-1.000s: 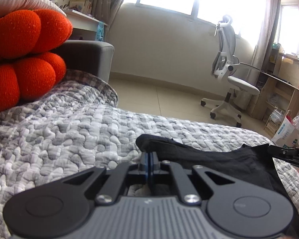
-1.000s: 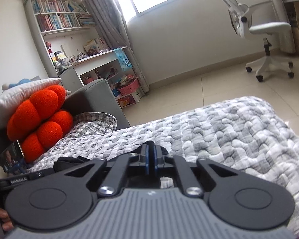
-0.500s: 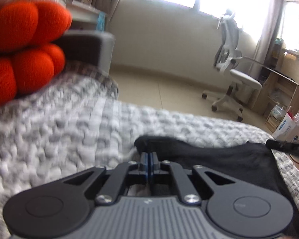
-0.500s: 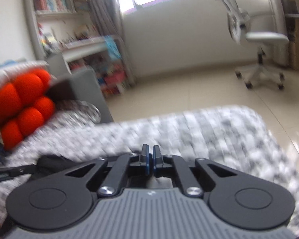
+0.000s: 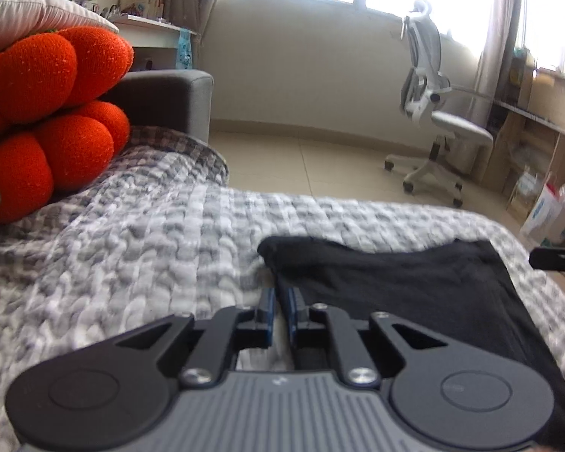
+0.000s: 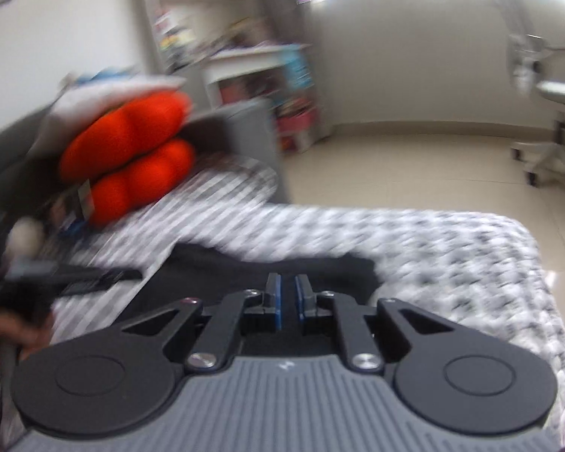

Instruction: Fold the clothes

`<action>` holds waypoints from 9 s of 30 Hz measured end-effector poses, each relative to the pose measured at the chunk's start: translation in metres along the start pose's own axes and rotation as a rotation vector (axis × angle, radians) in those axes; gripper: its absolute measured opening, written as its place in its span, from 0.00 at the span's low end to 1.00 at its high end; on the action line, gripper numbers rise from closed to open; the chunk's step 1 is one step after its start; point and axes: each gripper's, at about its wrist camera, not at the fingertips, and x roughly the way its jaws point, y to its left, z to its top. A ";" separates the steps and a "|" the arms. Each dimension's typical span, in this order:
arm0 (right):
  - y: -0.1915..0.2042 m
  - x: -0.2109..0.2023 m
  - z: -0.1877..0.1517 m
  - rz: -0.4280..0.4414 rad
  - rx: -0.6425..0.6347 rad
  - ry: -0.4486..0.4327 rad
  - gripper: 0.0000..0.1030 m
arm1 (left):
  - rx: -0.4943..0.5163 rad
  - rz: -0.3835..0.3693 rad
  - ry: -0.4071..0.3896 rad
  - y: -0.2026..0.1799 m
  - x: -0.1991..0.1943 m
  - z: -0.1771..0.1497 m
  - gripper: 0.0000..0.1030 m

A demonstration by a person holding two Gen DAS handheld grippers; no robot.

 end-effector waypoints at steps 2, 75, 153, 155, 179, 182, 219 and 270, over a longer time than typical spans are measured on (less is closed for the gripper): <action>0.013 -0.005 -0.009 0.050 -0.039 0.057 0.13 | 0.012 0.005 0.018 -0.004 -0.010 -0.006 0.13; 0.046 -0.016 -0.070 0.074 -0.092 0.123 0.26 | 0.124 -0.141 0.068 -0.048 -0.054 -0.062 0.48; 0.067 -0.099 -0.122 0.089 -0.297 0.156 0.34 | 0.133 -0.140 0.205 -0.025 -0.121 -0.096 0.49; 0.069 -0.098 -0.123 0.081 -0.314 0.158 0.34 | 0.127 -0.140 0.210 -0.024 -0.121 -0.095 0.49; 0.074 -0.100 -0.111 0.013 -0.363 0.098 0.02 | 0.156 -0.123 0.188 -0.025 -0.131 -0.092 0.49; 0.068 -0.097 -0.100 0.021 -0.329 0.086 0.02 | 0.189 -0.157 0.153 -0.031 -0.141 -0.086 0.50; 0.048 -0.082 -0.063 0.196 -0.195 0.118 0.04 | 0.285 -0.368 0.136 -0.040 -0.140 -0.069 0.59; 0.003 -0.070 -0.044 0.212 -0.037 0.017 0.08 | 0.074 -0.444 0.152 -0.006 -0.073 -0.044 0.06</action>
